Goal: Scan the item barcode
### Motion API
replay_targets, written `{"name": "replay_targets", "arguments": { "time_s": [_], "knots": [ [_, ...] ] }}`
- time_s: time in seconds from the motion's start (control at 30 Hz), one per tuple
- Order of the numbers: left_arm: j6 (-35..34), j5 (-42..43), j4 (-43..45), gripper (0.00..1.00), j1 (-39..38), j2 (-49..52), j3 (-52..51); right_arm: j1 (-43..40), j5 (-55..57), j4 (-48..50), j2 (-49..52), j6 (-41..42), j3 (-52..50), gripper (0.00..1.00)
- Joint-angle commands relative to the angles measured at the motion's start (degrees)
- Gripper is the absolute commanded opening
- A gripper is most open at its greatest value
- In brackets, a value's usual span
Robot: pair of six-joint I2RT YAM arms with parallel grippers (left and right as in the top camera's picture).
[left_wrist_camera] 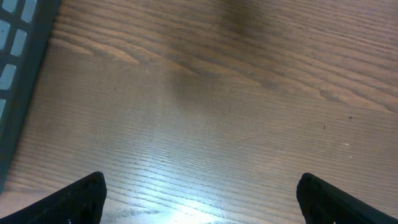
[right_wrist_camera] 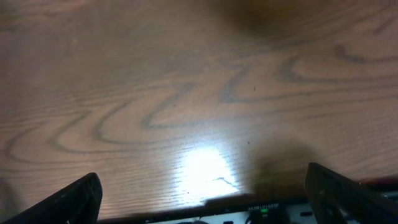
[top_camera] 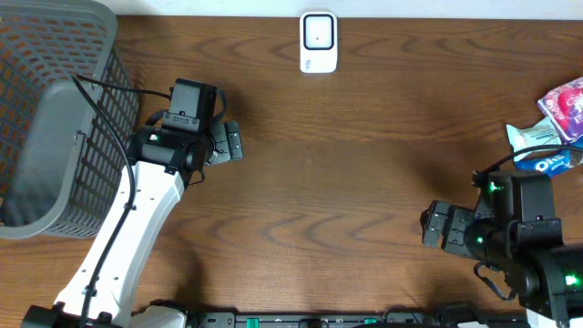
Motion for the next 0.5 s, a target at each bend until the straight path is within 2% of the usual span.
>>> {"name": "replay_targets", "arguments": {
  "time_s": [0.0,0.47],
  "knots": [
    [-0.74,-0.74,-0.2,0.98,0.15,0.26,0.44,0.33,-0.26,0.11,-2.12,-1.79,-0.31,0.99],
    [-0.74,-0.74,-0.2,0.98,0.15,0.26,0.44,0.33,0.07,1.09,-11.06,-2.73,-0.31,0.99]
  ]
}}
